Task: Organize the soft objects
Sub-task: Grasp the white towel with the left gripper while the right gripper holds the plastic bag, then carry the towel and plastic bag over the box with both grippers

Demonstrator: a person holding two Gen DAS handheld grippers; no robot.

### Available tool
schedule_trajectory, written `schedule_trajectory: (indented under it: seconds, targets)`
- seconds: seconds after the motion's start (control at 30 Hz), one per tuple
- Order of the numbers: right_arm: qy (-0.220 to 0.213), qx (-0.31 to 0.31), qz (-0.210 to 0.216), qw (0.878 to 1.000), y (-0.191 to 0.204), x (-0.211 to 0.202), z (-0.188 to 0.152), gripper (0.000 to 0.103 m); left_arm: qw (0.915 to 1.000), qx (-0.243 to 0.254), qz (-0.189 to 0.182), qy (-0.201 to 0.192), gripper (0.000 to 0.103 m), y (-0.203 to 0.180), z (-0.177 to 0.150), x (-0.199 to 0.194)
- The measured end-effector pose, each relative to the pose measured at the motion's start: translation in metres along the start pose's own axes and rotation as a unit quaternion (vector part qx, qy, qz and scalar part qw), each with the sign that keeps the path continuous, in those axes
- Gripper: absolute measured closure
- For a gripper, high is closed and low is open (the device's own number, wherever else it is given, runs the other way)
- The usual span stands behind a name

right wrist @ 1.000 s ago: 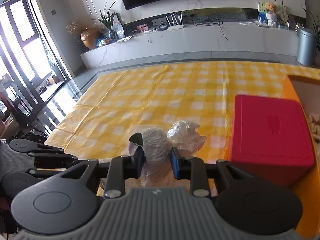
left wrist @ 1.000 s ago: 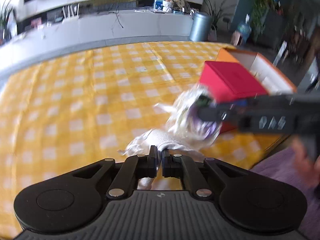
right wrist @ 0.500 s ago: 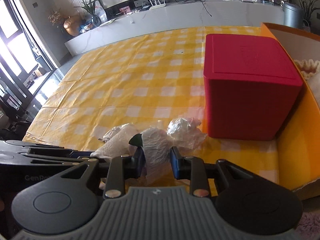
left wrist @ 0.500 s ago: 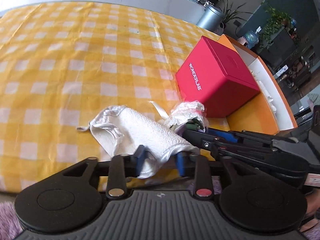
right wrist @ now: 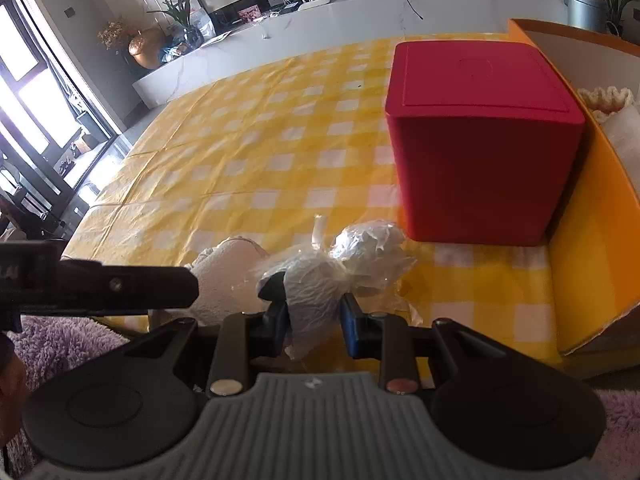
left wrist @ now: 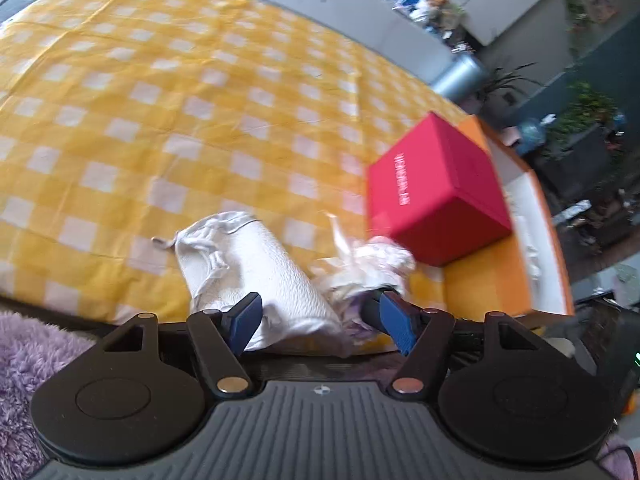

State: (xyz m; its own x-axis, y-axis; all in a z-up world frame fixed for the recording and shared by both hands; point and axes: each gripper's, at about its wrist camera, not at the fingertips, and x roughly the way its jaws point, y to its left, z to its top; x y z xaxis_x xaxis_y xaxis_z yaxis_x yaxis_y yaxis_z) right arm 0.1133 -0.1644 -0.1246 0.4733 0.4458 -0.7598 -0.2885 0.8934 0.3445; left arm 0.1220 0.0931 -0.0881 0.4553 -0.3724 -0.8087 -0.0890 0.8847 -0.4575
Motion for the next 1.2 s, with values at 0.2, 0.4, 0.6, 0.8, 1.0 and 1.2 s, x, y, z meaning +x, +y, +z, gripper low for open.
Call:
schedule_trajectory:
  seconds: [0.2,0.4,0.6,0.8,1.0,1.2]
  targets:
    - [0.005,-0.009,0.007,1.000,0.002,0.003,-0.004,0.076,0.9961,-0.020,0.085,0.011,0.033,-0.003,-0.004,0.024]
    - [0.004,-0.011,0.013,1.000,-0.001,0.007,-0.005,0.076,0.9917,0.005,0.127,0.018,0.046,-0.005,-0.012,0.041]
    - [0.001,-0.009,0.019,1.000,-0.004,0.006,-0.005,0.076,0.9882,0.013,0.149,0.032,0.077,0.002,-0.019,0.048]
    - [-0.006,-0.009,0.020,1.000,-0.004,0.003,-0.004,0.076,0.9884,0.040,0.147,-0.006,0.090,-0.008,-0.025,0.033]
    - [-0.033,-0.020,0.020,0.999,0.003,-0.016,0.001,0.076,0.9879,0.061,0.132,-0.054,0.091,-0.022,-0.027,0.006]
    - [-0.066,-0.032,0.019,0.997,0.012,-0.044,0.005,0.076,0.9847,0.087,0.112,-0.101,0.091,-0.044,-0.030,-0.027]
